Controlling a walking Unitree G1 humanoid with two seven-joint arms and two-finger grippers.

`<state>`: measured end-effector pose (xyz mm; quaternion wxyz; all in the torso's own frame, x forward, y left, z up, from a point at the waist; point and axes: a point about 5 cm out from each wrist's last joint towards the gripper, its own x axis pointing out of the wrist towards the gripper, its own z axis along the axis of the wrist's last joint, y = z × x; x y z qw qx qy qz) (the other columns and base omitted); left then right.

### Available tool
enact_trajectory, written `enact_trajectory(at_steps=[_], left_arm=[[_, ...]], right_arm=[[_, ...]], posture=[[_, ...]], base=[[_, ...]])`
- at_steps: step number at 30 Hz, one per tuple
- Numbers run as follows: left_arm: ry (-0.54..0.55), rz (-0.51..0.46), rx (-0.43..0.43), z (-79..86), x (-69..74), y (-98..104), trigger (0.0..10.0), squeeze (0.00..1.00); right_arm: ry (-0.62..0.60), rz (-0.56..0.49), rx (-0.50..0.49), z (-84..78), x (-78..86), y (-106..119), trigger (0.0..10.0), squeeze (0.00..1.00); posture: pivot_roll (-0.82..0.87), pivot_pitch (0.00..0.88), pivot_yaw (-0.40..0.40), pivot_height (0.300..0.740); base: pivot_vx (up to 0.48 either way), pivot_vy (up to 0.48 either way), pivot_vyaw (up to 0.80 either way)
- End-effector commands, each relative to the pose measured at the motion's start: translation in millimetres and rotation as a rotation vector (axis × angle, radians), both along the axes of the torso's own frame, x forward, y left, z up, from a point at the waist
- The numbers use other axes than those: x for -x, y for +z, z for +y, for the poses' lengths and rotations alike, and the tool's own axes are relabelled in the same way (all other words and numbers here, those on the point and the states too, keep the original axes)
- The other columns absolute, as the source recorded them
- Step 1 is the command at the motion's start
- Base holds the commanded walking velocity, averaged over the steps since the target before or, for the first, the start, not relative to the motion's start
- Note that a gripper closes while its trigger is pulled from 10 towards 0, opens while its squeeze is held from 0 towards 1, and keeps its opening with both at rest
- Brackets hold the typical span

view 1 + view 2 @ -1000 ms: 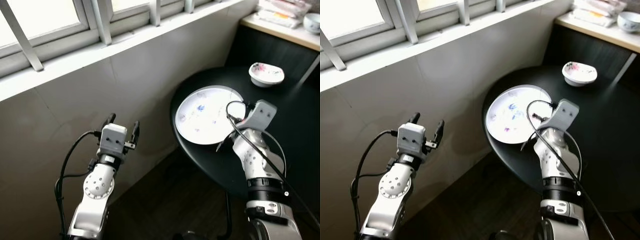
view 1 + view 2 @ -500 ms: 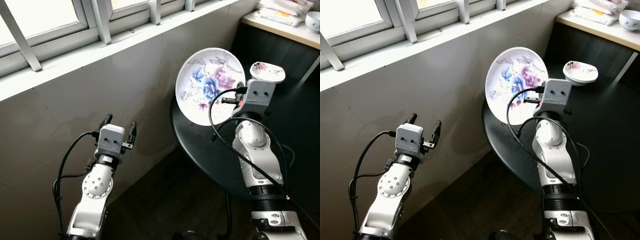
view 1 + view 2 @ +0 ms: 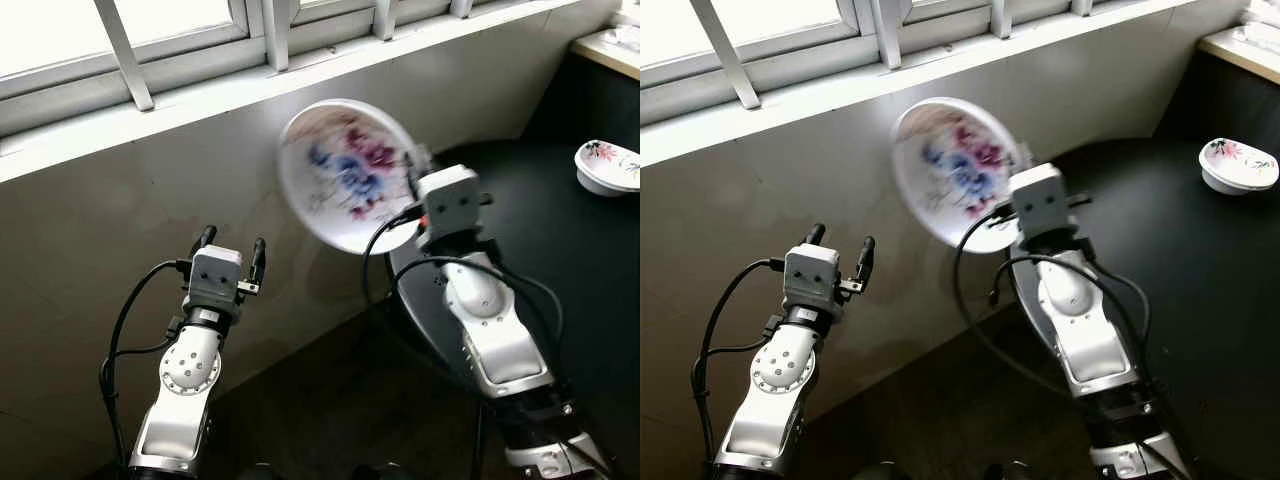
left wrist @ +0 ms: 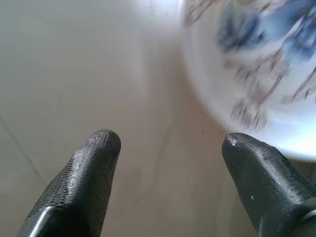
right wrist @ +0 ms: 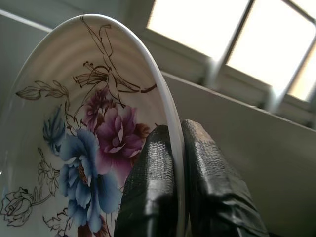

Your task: Kitchen organization

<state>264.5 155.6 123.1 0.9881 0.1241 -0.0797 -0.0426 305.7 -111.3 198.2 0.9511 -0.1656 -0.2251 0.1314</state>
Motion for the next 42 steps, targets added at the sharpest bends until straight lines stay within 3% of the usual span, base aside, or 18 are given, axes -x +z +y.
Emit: enact_trajectory(at_steps=[1, 4, 19, 29, 35, 42], left_arm=[[-0.004, 0.015, -0.006, -1.8, 0.1, -2, 10.0, 0.00], [0.017, 0.011, -0.011, 2.4, 0.0, -1, 10.0, 0.00], [0.034, 0.039, -0.051, 11.7, 7.1, -8, 10.0, 0.00], [-0.003, 0.067, -0.028, 4.6, 10.1, -13, 10.0, 0.00], [0.003, 0.029, -0.020, 5.1, 10.0, -7, 10.0, 0.00], [0.007, 0.007, -0.022, 5.2, 7.6, -2, 10.0, 0.00]], right_arm=[[0.058, -0.046, 0.000, 5.4, 6.3, 8, 0.0, 0.00], [0.123, -0.024, 0.023, 11.0, 9.8, 1, 0.0, 0.00], [0.176, 0.001, 0.054, 11.5, 11.4, -8, 0.0, 0.00], [0.182, 0.020, 0.057, 11.5, 9.5, -15, 0.0, 0.00], [0.188, 0.026, 0.048, 14.4, 10.1, -17, 0.0, 0.00], [0.201, 0.024, 0.053, 15.6, 8.2, -17, 0.0, 0.00]], posture=[[0.01, 0.051, -0.015, 0.740], [0.01, 0.052, -0.015, 0.740], [0.02, 0.033, -0.015, 0.740], [0.03, 0.006, -0.011, 0.740], [0.04, 0.012, -0.011, 0.740], [0.04, 0.017, -0.013, 0.740]], base=[[0.000, 0.000, 0.80], [0.000, 0.000, 0.80], [0.000, 0.000, 0.80], [0.000, 0.128, 0.80], [0.000, 0.444, 0.80], [0.000, 0.000, 0.80]])
